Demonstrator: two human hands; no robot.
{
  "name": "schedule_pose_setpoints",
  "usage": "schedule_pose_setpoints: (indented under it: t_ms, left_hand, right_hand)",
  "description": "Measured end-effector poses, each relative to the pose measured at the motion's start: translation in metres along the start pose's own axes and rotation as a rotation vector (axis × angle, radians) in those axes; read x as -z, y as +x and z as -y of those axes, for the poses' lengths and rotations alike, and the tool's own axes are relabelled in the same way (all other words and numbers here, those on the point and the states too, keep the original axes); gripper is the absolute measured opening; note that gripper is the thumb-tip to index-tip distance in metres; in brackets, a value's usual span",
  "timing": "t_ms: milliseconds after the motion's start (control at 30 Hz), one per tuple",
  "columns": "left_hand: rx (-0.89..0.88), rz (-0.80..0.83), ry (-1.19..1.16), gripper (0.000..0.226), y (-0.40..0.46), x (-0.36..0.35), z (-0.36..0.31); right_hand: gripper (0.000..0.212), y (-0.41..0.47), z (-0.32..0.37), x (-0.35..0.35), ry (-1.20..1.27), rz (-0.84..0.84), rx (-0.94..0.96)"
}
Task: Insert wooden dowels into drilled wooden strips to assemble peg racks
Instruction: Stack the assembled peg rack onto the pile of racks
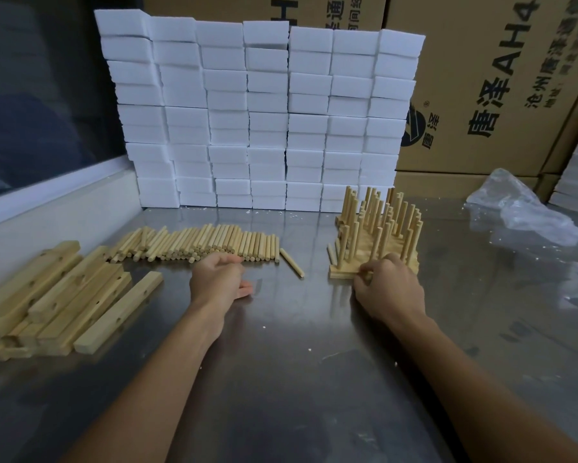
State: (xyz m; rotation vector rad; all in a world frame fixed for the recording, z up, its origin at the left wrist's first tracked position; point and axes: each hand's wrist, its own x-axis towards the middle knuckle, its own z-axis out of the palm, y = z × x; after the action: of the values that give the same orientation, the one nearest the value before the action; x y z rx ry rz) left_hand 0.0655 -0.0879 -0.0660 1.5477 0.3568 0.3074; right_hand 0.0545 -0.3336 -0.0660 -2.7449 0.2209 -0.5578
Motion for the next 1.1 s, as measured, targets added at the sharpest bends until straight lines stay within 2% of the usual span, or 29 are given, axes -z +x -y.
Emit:
schedule_pose_setpoints:
  t_ms: [167,267,367,433,500,567,633,700,833,1000,1100]
  left_hand:
    - [-0.097,-0.068,0.141,0.024,0.004,0.006,-0.003]
    - [-0.246,-0.226,0.434,0.018,0.006,0.015,-0.004]
    - [-0.368,-0.413,0.797,0.009,0.005,0.024,-0.006]
    - [-0.296,-0.449,1.036,0.026,0.006,0.03,-0.005]
    - [-0.179,-0.421,1.164,0.043,0.005,0.036,-0.006]
    - [-0.12,-0.391,1.21,0.046,0.004,0.04,-0.004]
    - [-0.126,-0.385,1.204,0.039,0.004,0.041,-0.006]
    - [-0.184,-0.36,1.172,0.031,0.005,0.041,-0.008]
    - [-0.367,-0.193,1.086,0.034,0.004,0.032,-0.009]
    - [-0.155,-0.175,1.296,0.029,0.003,0.033,-0.008]
    - [-0.198,-0.161,1.303,0.022,0.002,0.032,-0.007]
  right_hand:
    - [0.032,-0.002,0.0,0.0,-0.043,0.047,-0.02]
    - [0.03,-0.003,-0.001,-0.002,-0.026,0.001,-0.028]
    - [0.026,-0.002,-0.002,-0.003,0.047,-0.161,-0.024]
    - [0.018,-0.001,0.0,-0.003,0.075,-0.227,0.008]
    - [0.011,-0.001,0.002,-0.005,0.099,-0.235,0.023]
    - [0.01,-0.002,0.004,-0.006,0.117,-0.206,0.02]
    - [0.011,-0.002,0.005,-0.006,0.119,-0.184,0.024]
    - [0.011,-0.003,0.006,-0.006,0.124,-0.175,0.032]
    - [0.011,-0.004,0.007,-0.007,0.14,-0.159,0.039]
    - [0.012,-0.005,0.01,-0.006,0.153,-0.124,0.04]
    - [0.014,-0.005,0.014,-0.004,0.174,-0.112,0.073]
